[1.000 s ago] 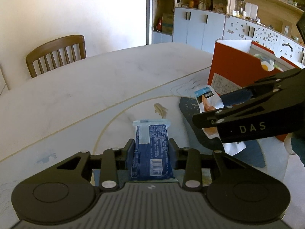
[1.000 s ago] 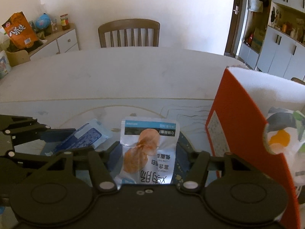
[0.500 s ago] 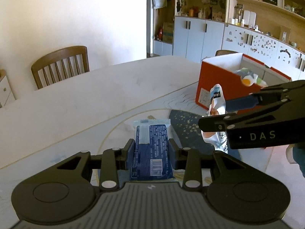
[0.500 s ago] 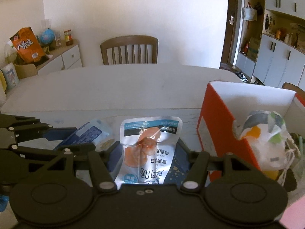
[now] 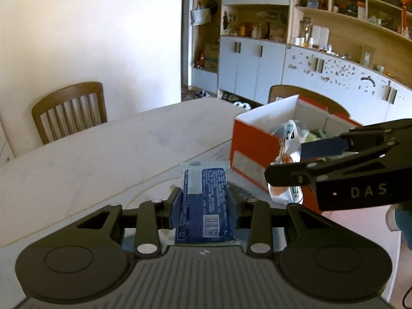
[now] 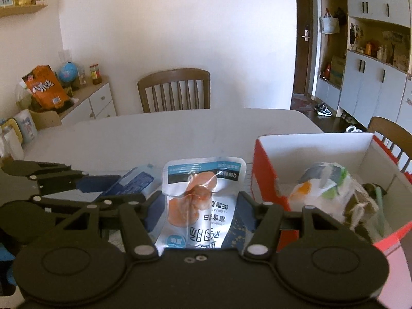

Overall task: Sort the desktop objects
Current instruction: 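Lift and carry sausage packet in right tool to shoebox while left carries blue packet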

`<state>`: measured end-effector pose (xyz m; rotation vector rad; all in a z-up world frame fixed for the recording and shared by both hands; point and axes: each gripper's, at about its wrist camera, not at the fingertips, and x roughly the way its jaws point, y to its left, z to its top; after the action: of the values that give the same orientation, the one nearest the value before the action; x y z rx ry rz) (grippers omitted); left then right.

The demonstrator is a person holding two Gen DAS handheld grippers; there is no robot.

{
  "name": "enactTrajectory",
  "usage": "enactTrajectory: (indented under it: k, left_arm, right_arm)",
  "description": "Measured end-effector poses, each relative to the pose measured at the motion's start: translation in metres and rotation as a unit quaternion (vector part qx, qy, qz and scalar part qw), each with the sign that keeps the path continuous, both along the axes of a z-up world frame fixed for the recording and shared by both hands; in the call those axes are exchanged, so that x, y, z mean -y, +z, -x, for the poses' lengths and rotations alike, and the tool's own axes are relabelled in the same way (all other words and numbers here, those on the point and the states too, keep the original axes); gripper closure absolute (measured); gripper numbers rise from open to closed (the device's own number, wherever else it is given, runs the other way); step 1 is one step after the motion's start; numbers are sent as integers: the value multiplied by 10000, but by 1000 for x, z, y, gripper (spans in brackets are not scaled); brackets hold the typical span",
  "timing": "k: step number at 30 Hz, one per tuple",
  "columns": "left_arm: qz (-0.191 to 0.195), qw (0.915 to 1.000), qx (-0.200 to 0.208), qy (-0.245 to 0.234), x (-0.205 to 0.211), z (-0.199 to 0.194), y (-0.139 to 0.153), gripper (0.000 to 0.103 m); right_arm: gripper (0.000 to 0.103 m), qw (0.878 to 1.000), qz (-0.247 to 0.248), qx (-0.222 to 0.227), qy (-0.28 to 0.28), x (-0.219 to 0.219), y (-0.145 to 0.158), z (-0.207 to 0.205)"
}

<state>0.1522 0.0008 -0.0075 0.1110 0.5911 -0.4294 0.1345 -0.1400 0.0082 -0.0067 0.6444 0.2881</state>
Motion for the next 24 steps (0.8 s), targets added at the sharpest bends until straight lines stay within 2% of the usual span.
enactTrajectory:
  k: [13, 24]
  left_arm:
    - [156, 9983, 229, -514, 56, 12, 46, 68]
    - [105, 9961, 327, -817, 126, 7, 63, 68]
  right_arm:
    - [42, 9998, -77, -37, -155, 56, 36, 28]
    - [42, 9996, -22, 145, -253, 117, 55, 26]
